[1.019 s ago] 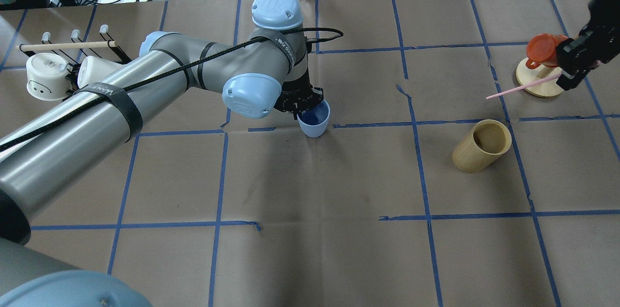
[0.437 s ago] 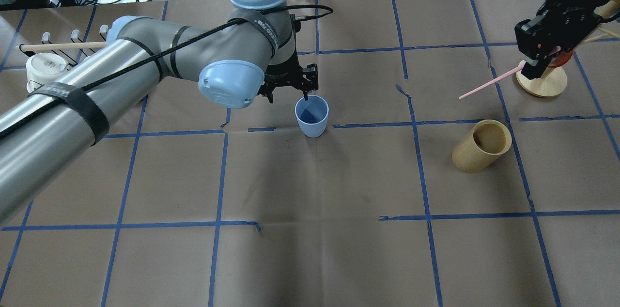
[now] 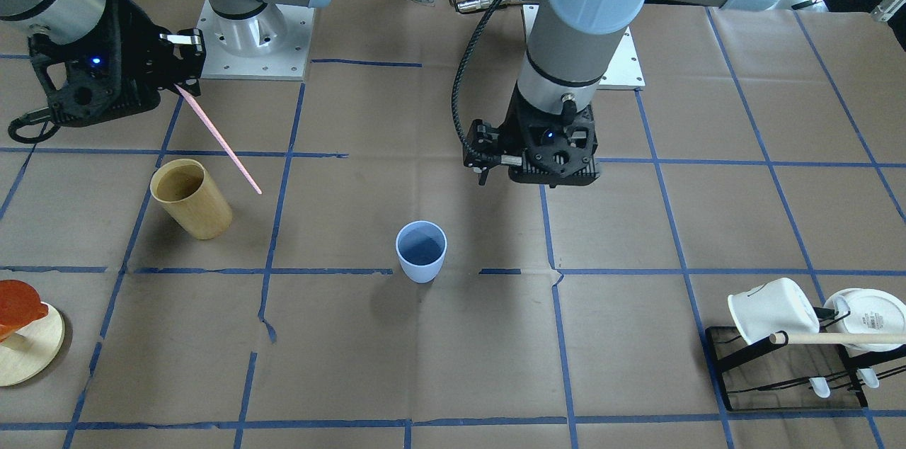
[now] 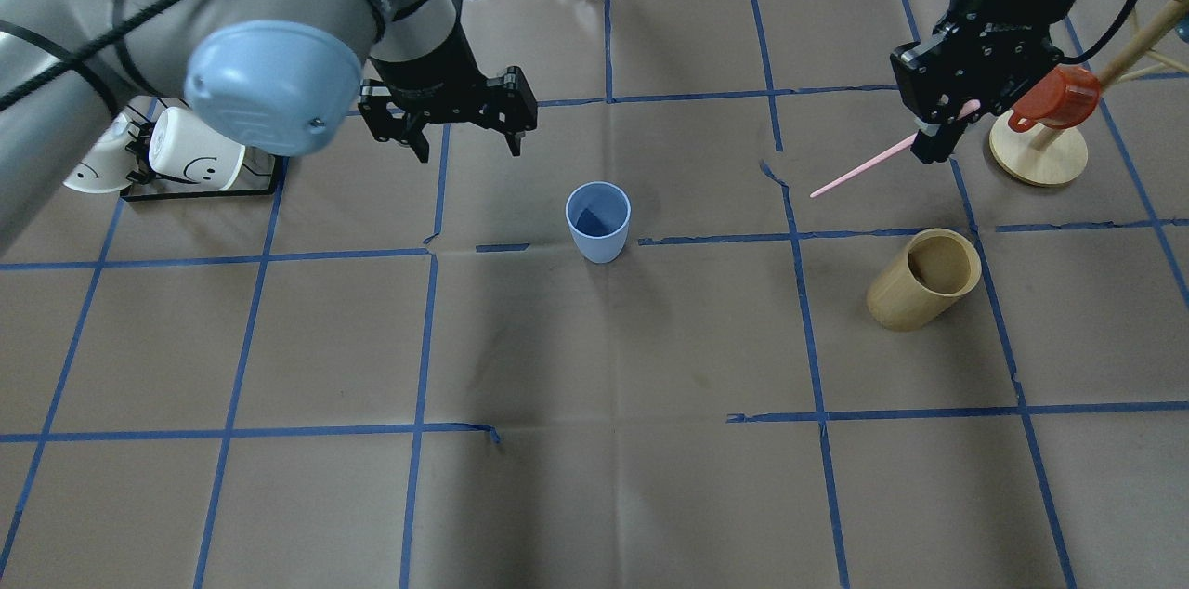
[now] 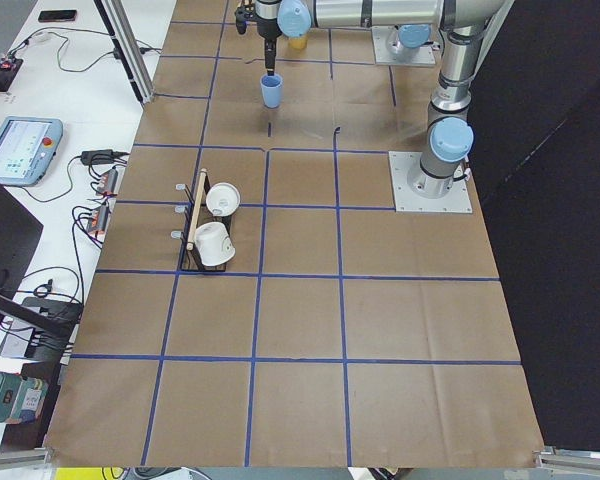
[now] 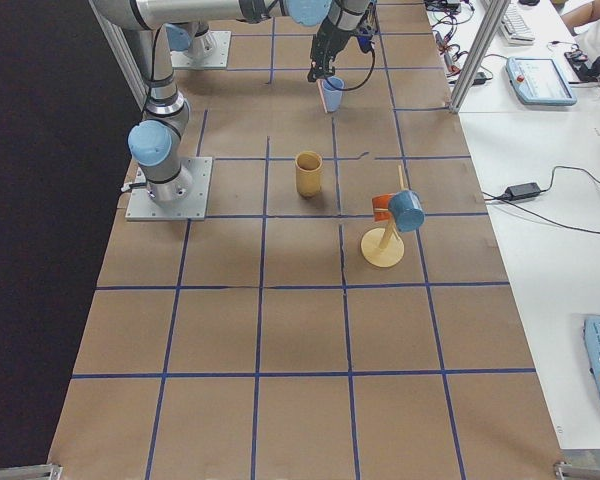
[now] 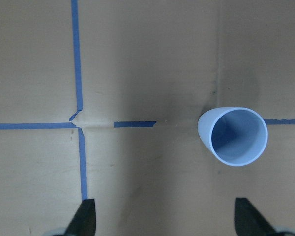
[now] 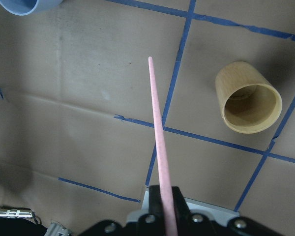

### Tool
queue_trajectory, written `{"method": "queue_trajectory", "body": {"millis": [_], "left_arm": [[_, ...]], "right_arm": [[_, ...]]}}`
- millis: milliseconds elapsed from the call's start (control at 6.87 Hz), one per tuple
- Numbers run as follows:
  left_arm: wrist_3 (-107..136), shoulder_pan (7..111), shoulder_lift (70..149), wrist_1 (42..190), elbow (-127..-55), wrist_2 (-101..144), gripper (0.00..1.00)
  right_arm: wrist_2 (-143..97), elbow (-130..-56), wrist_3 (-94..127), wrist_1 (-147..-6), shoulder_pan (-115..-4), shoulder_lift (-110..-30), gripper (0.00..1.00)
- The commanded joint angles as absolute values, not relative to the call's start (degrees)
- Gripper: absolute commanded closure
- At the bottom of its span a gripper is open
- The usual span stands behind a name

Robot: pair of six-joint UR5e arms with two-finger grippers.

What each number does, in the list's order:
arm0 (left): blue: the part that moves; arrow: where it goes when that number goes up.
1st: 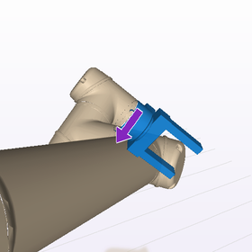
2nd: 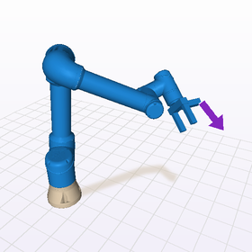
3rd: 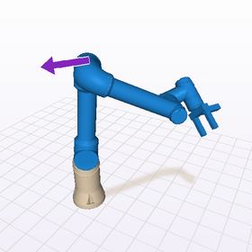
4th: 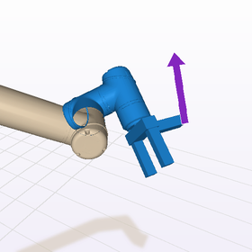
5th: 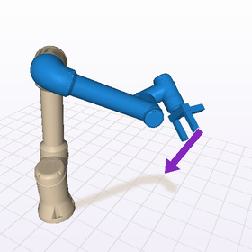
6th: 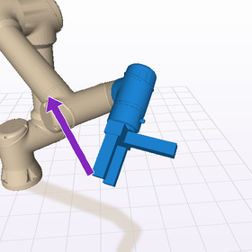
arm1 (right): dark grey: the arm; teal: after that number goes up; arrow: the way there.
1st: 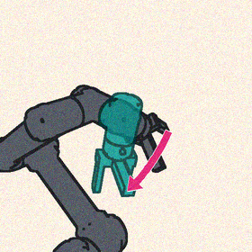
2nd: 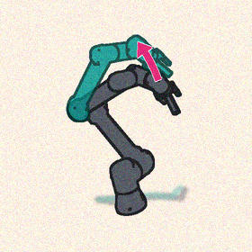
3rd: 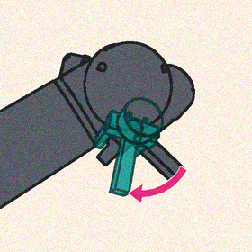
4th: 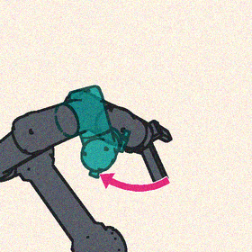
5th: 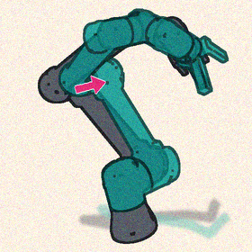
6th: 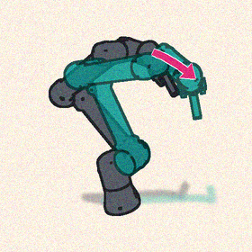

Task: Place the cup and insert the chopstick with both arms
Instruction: 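Release blue cup and retract left gripper while right carries chopstick toward it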

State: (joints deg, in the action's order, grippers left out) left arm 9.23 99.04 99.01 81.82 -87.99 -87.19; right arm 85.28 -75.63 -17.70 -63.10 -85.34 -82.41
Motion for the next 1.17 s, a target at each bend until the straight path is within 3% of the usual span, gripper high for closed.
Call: {"method": "queue_trajectory", "body": {"millis": [0, 1019], "left_arm": [[4.52, 93.89, 96.77, 89.26, -85.09, -87.45, 0.0], [0.79, 85.34, 89.03, 95.89, -86.4, -87.36, 0.0]], "right_arm": [[80.97, -75.76, -12.68, -62.93, -88.4, -82.27, 0.93], [66.36, -75.5, 12.54, -63.63, -93.86, -77.87, 0.93]]}}
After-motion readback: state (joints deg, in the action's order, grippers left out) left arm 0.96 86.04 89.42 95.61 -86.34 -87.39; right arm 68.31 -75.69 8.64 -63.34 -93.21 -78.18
